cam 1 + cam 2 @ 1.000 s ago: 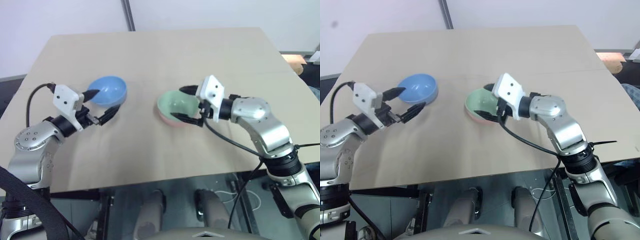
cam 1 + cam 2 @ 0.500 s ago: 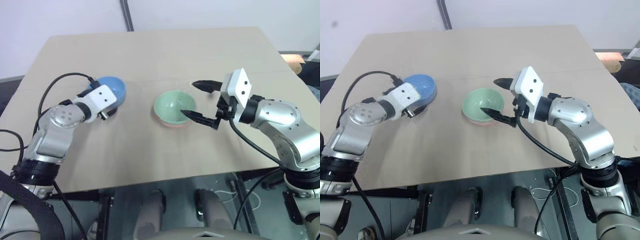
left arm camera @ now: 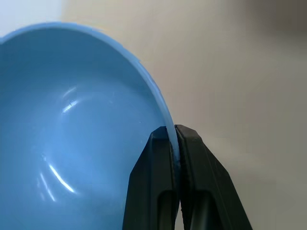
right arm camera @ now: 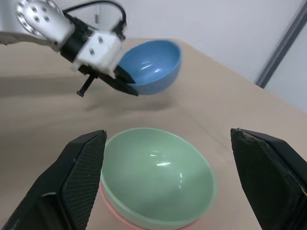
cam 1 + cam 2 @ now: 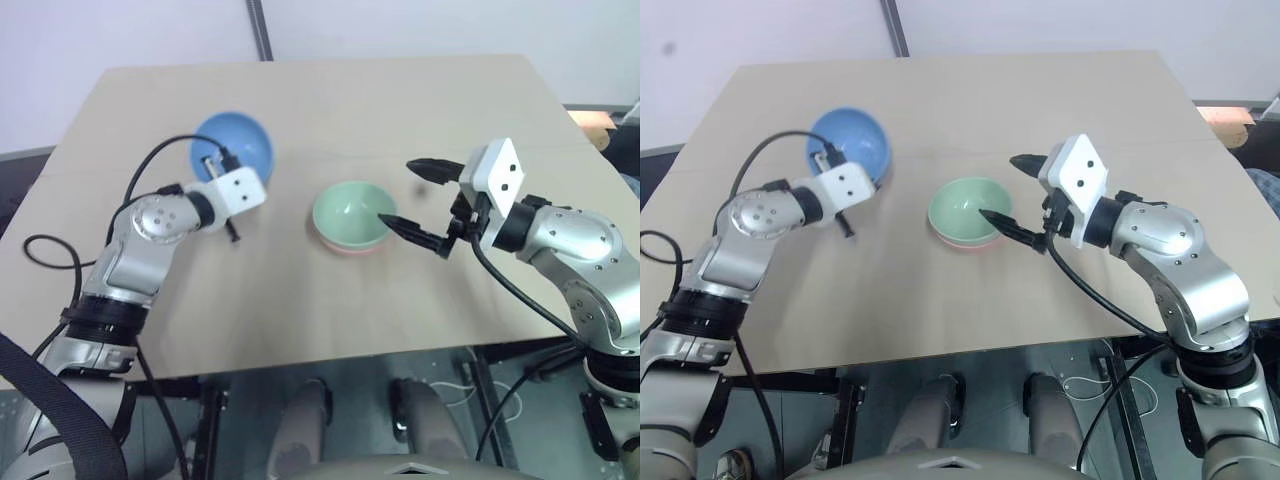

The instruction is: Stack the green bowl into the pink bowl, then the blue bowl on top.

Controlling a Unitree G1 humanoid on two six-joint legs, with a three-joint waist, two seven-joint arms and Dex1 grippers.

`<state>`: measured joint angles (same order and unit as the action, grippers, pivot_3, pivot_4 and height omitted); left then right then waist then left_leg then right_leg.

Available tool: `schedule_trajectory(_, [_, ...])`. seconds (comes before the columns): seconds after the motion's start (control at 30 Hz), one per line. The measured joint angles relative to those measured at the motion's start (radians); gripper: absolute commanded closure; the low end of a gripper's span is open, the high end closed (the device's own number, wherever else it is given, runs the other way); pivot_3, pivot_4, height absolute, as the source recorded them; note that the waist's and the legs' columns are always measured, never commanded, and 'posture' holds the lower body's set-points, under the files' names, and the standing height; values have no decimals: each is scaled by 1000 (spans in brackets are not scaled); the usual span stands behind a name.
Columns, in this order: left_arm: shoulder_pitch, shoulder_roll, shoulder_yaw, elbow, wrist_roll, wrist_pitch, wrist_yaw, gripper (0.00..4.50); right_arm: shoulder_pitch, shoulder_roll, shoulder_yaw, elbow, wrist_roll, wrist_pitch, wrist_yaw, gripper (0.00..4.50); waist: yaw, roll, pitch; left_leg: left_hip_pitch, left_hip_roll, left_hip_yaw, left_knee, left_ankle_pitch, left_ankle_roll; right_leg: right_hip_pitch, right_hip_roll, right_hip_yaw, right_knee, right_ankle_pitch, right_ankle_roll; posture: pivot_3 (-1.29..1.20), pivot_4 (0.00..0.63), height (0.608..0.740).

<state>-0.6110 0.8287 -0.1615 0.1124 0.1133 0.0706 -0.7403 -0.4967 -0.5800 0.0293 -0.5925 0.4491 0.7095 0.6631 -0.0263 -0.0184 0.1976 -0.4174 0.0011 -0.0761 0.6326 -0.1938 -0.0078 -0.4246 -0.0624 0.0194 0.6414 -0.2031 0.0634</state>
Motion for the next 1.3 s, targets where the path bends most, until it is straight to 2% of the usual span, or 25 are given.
schedule_trajectory(0.27, [-76,-85,-7,-153,-241,-21,-278,4415,73,-80,-95,-62,14,54,-52,0,7,0,0,1,0,1,0,0,0,0,1,1,0,0,0,0,150,740])
schedule_trajectory(0.37, [-91,-89,-26,-144,-278,-52,-391,3496,101,-92,-125,-77,20,66,-70,0,8,0,0,2,1,1,1,0,0,1,1,1,1,-1,-1,0,150,740])
schedule_trajectory(0.47, [-109,-117,-46,-130,-284,-99,-451,2255,110,-99,-129,-93,22,70,-87,0,10,0,0,1,1,1,1,0,0,1,1,1,0,-1,-1,0,150,740])
schedule_trajectory(0.5, [-120,-135,-46,-116,-283,-113,-457,1664,113,-100,-130,-99,24,70,-91,0,11,0,0,1,1,1,1,0,0,1,1,1,0,-1,-1,0,150,740])
schedule_trajectory(0.6, [-148,-154,-45,-91,-284,-127,-461,375,128,-100,-130,-104,26,69,-102,0,12,0,0,1,1,1,1,0,0,1,1,1,0,-1,0,0,150,740])
schedule_trajectory(0.8, [-149,-144,7,-99,-324,-28,-439,375,162,-101,-148,-104,27,61,-103,0,8,0,0,1,1,1,1,0,0,1,2,2,1,0,0,0,150,740])
schedule_trajectory(0.83, [-113,-122,80,-131,-350,48,-383,375,187,-97,-155,-101,30,45,-102,0,6,0,0,2,1,1,1,0,0,1,2,2,1,0,0,0,150,740])
schedule_trajectory(0.87, [-96,-117,102,-142,-354,74,-362,375,193,-95,-155,-94,30,35,-99,0,6,0,0,2,1,1,1,0,0,1,2,2,1,0,0,0,150,740])
schedule_trajectory(0.9, [-77,-113,123,-150,-356,93,-345,178,201,-95,-155,-90,30,26,-94,0,6,0,0,2,1,1,1,0,0,1,2,2,1,0,0,0,150,740])
schedule_trajectory(1.0, [62,-84,220,-218,-424,245,-283,178,227,-99,-158,-31,66,-2,-22,0,0,0,0,2,1,1,1,0,0,1,2,2,0,0,0,0,150,740])
schedule_trajectory(1.1, [184,-82,285,-285,-438,314,-213,178,260,-107,-164,30,84,-27,39,0,1,0,0,2,1,0,1,0,0,1,2,1,0,-1,0,0,150,740])
schedule_trajectory(1.23, [366,-157,437,-431,-550,362,-126,178,348,-155,-212,63,88,-92,115,0,10,0,0,3,1,1,1,0,0,2,1,2,0,-1,-1,0,150,740])
schedule_trajectory(1.3, [460,-158,487,-449,-553,363,-107,178,402,-185,-260,65,94,-103,150,0,13,0,0,3,1,1,1,0,0,3,1,1,0,-2,-3,0,150,740])
